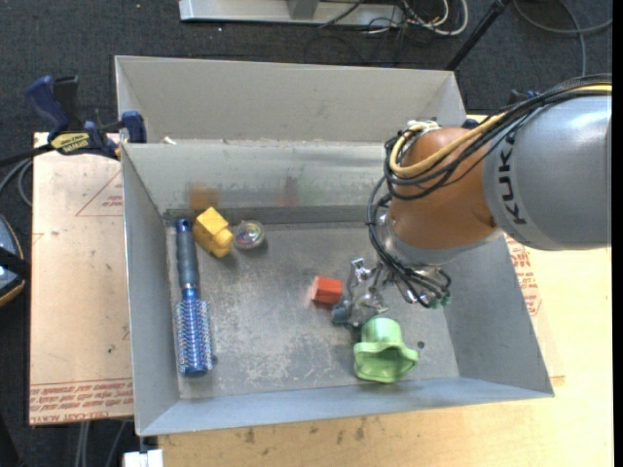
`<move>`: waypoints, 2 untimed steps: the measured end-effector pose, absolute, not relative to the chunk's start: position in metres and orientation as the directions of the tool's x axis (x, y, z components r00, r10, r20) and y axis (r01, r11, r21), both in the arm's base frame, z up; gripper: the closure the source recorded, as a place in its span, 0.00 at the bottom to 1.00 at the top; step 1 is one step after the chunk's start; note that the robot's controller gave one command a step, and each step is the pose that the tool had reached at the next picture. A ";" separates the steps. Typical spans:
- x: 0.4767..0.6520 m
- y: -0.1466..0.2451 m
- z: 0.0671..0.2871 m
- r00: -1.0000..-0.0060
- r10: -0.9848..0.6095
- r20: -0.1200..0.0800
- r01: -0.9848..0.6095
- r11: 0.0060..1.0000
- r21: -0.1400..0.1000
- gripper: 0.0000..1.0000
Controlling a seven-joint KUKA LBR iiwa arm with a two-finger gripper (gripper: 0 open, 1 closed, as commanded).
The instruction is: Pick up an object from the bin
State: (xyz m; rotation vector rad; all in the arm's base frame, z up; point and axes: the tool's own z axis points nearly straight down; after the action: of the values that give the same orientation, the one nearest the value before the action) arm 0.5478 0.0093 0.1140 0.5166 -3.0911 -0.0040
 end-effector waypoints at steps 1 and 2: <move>0.520 0.062 0.208 -0.986 -0.167 -0.008 -0.167 0.986 0.002 1.00; 0.521 0.057 0.153 -0.992 -0.123 0.004 -0.123 0.992 0.001 1.00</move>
Offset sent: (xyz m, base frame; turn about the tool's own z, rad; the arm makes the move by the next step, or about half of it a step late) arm -0.0287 0.0493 0.0905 0.1680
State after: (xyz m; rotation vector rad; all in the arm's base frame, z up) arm 0.5214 0.0568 0.1534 0.1940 -3.1313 -0.0019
